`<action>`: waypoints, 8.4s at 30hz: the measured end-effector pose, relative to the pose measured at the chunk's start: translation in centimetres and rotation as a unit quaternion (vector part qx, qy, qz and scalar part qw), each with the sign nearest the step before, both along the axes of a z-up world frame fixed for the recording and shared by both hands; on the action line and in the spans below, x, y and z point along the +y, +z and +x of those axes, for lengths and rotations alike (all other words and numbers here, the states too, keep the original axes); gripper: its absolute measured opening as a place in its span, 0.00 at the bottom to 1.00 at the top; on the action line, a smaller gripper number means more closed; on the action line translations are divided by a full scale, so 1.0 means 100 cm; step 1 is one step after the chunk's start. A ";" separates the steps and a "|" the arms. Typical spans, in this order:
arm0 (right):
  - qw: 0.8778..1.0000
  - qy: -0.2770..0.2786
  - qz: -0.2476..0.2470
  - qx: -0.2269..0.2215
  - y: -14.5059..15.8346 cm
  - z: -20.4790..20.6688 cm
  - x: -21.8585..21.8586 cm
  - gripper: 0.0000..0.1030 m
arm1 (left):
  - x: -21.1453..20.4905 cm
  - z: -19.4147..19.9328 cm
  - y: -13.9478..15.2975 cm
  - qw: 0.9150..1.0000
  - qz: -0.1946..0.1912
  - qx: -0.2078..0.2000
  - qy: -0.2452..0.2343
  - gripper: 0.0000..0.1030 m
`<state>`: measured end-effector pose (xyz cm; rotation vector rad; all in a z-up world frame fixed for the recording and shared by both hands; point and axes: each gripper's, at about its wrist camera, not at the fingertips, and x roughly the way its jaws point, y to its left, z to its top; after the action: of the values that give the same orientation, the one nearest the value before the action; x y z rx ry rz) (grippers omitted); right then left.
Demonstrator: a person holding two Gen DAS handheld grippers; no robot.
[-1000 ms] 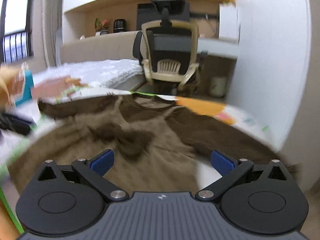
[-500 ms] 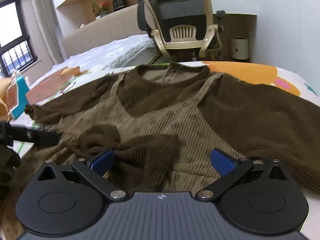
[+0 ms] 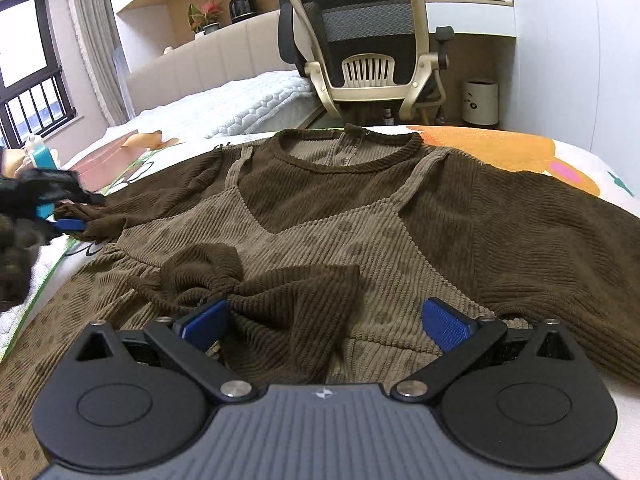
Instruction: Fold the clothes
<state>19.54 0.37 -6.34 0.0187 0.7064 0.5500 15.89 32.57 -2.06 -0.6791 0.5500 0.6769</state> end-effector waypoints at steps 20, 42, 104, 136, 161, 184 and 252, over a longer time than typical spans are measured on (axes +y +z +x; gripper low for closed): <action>1.000 0.002 -0.009 -0.003 0.000 -0.001 0.004 1.00 | -0.146 0.060 0.048 0.940 0.205 -0.031 -0.272 0.77; 1.000 0.000 0.008 0.001 0.003 0.000 -0.003 1.00 | -0.109 0.066 0.092 0.937 0.211 -0.125 -0.248 0.09; 0.995 0.016 0.099 -0.022 0.066 0.067 0.021 0.11 | -0.216 0.089 -0.011 0.790 0.366 0.051 -0.489 0.73; 0.999 -0.050 0.000 0.000 0.033 0.078 -0.002 0.36 | -0.165 0.144 -0.003 0.886 0.079 0.022 -0.456 0.95; 0.960 -0.251 0.057 -0.114 0.096 0.001 -0.153 0.13 | -0.100 0.081 0.034 0.923 -0.008 -0.054 -0.381 0.98; 0.989 0.060 0.066 -0.114 0.127 0.055 0.052 0.67 | -0.110 0.086 0.024 0.913 -0.043 -0.055 -0.402 0.99; 0.998 -0.043 -0.039 0.027 0.005 0.093 -0.005 1.00 | -0.150 0.123 0.000 0.891 0.055 0.022 -0.451 1.00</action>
<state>28.86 -0.10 -5.87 -0.0092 0.7750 0.4400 28.22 17.54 -2.05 -0.2373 0.7793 -0.1568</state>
